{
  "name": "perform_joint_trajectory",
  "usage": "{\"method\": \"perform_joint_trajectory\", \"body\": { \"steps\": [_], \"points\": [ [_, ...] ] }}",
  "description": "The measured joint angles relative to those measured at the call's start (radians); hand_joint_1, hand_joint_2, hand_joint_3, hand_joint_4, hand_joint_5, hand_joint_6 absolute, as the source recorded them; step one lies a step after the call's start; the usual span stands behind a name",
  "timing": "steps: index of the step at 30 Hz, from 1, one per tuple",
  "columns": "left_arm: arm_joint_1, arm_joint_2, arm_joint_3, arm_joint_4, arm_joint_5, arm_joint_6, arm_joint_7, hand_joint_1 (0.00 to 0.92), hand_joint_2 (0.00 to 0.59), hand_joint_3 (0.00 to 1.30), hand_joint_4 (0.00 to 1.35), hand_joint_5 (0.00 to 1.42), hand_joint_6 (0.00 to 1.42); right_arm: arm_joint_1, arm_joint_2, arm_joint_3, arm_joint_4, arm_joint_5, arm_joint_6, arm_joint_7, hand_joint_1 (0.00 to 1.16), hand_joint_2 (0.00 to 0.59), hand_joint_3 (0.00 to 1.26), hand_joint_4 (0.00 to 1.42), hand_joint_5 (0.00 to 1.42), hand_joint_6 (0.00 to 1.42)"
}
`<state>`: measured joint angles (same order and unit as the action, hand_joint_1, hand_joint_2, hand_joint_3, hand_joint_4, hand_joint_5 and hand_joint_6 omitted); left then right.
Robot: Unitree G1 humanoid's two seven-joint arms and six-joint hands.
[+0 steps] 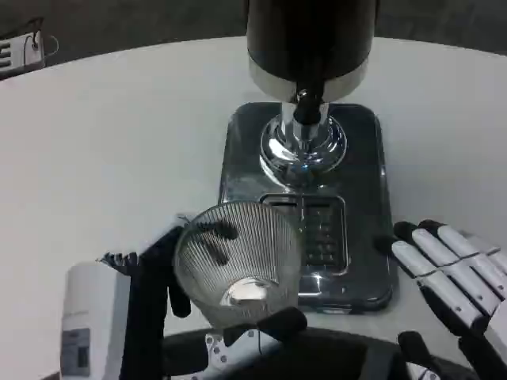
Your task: Grasp the cup under the faucet to collect the drink, then remove the cup.
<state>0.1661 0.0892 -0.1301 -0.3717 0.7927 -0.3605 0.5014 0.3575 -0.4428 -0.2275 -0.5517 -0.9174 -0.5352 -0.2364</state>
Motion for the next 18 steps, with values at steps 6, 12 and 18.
{"method": "perform_joint_trajectory", "body": {
  "steps": [6, 12, 18],
  "points": [
    [0.001, 0.000, 0.000, 0.000, 0.000, 0.000, 0.000, 0.787, 0.000, 1.03, 1.11, 1.20, 1.35, 0.001, 0.000, 0.000, 0.000, 0.000, 0.000, 0.000, 0.16, 0.586, 0.12, 0.09, 0.10, 0.18],
    [0.002, 0.000, 0.000, 0.000, 0.000, 0.000, 0.000, 0.789, 0.000, 1.03, 1.12, 1.20, 1.35, 0.002, 0.000, 0.000, 0.000, 0.000, 0.000, 0.000, 0.16, 0.586, 0.13, 0.09, 0.10, 0.18],
    [0.002, 0.000, 0.000, 0.000, 0.000, 0.000, 0.000, 0.789, 0.000, 1.03, 1.12, 1.20, 1.35, 0.003, 0.000, 0.000, 0.000, 0.000, 0.000, 0.000, 0.16, 0.586, 0.13, 0.09, 0.10, 0.18]
  ]
}}
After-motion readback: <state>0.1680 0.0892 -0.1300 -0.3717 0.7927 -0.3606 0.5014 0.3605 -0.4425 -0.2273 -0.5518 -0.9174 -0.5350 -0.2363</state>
